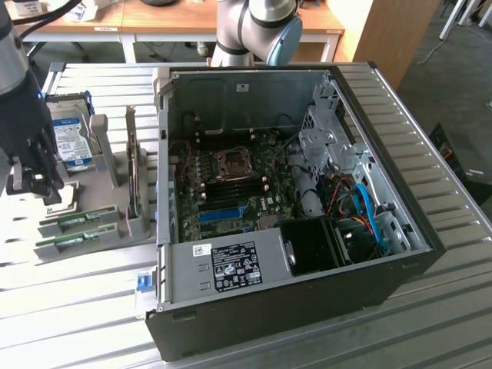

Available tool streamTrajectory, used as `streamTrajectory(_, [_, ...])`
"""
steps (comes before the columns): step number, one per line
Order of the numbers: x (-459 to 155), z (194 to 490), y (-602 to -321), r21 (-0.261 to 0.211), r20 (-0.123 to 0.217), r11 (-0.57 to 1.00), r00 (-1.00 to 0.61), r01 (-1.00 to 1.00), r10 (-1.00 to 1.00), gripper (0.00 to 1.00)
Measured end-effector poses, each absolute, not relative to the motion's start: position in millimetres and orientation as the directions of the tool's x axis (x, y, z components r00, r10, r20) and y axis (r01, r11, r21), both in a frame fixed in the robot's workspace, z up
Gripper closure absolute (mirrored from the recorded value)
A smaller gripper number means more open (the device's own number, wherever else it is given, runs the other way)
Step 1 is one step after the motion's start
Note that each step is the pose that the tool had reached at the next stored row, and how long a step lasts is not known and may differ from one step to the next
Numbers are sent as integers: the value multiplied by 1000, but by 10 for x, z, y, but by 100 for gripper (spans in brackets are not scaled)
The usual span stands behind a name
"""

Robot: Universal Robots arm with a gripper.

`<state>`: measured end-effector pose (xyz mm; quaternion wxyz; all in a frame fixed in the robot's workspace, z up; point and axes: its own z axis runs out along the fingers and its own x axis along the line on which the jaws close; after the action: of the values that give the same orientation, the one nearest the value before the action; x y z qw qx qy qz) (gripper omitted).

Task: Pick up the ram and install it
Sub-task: 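Pick up the ram and move it above insertion slot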

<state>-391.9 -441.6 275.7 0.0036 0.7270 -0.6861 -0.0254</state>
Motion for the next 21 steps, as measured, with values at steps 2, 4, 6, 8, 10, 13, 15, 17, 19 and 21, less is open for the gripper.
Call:
streamTrajectory(2, [-3919, 2720, -4419, 40, -32, -58, 57, -997, -998, 70])
streamTrajectory(4, [-3919, 2686, -4420, 40, -32, -58, 57, -997, -998, 70])
streamTrajectory(6, [-3918, 2672, -4421, 40, -32, -58, 57, -997, -998, 70])
streamTrajectory(8, [-3918, 2672, -4421, 40, -32, -58, 57, -997, -998, 70])
streamTrajectory(10, [-3919, 2672, -4421, 40, -32, -58, 57, -997, -998, 70])
streamTrajectory(13, [-3917, 2669, -4433, 40, -32, -59, 57, -997, -998, 70])
streamTrajectory(15, [-3918, 2671, -4448, 40, -32, -58, 57, -997, -998, 70])
streamTrajectory(17, [-3919, 2671, -4464, 40, -32, -58, 57, -997, -998, 70])
streamTrajectory(19, [-3919, 2671, -4473, 40, -32, -58, 57, -997, -998, 70])
streamTrajectory(21, [-3918, 2671, -4473, 40, -32, -58, 57, -997, -998, 70])
